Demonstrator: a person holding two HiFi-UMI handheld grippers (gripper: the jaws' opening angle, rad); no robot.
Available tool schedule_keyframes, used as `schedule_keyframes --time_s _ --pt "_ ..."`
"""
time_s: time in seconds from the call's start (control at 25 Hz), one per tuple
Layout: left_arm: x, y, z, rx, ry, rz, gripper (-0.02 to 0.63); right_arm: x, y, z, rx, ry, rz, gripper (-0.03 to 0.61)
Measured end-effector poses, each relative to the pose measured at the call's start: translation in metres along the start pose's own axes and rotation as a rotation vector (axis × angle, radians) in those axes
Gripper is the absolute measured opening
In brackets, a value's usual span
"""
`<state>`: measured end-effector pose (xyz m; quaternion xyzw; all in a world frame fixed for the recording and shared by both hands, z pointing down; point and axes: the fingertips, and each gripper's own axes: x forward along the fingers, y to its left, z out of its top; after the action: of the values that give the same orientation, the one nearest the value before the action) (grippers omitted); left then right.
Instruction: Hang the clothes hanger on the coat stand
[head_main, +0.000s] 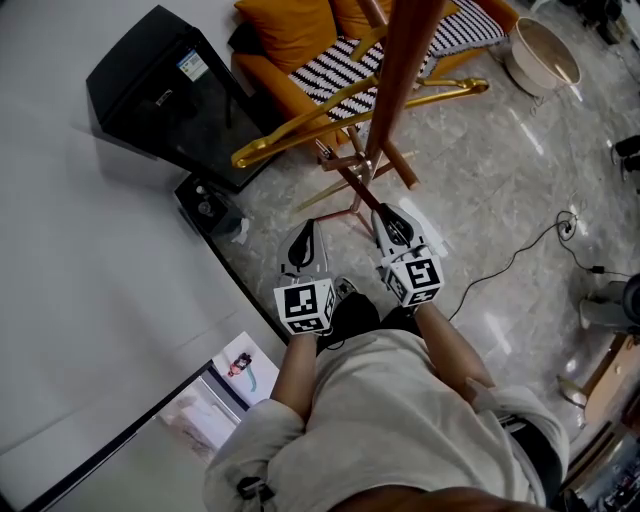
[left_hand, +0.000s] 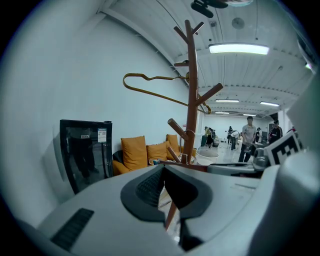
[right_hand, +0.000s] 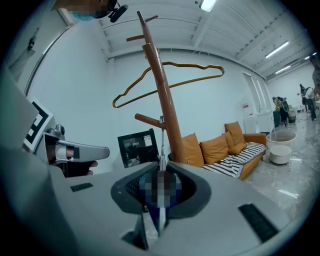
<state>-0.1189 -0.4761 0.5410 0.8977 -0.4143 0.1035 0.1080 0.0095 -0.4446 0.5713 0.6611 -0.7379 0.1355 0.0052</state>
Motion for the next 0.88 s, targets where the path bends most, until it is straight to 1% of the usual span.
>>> schedule_keyframes --time_s 0.2,0.56,0.88 --pt "-0.001 -0.001 -0.002 -0.005 0.002 0.004 0.011 0.001 -0.003 -0.007 -0.027 0.01 -0.006 0.054" --pt "-0.003 -0.006 -0.001 -0.008 0.003 0.01 0.011 0.003 -0.008 -0.005 -0.081 0.016 0.0 0.054" --pt "-0.012 -0.013 -0.005 -0.016 0.001 0.027 0.011 0.003 -0.004 -0.009 -0.163 0.065 0.043 0.057"
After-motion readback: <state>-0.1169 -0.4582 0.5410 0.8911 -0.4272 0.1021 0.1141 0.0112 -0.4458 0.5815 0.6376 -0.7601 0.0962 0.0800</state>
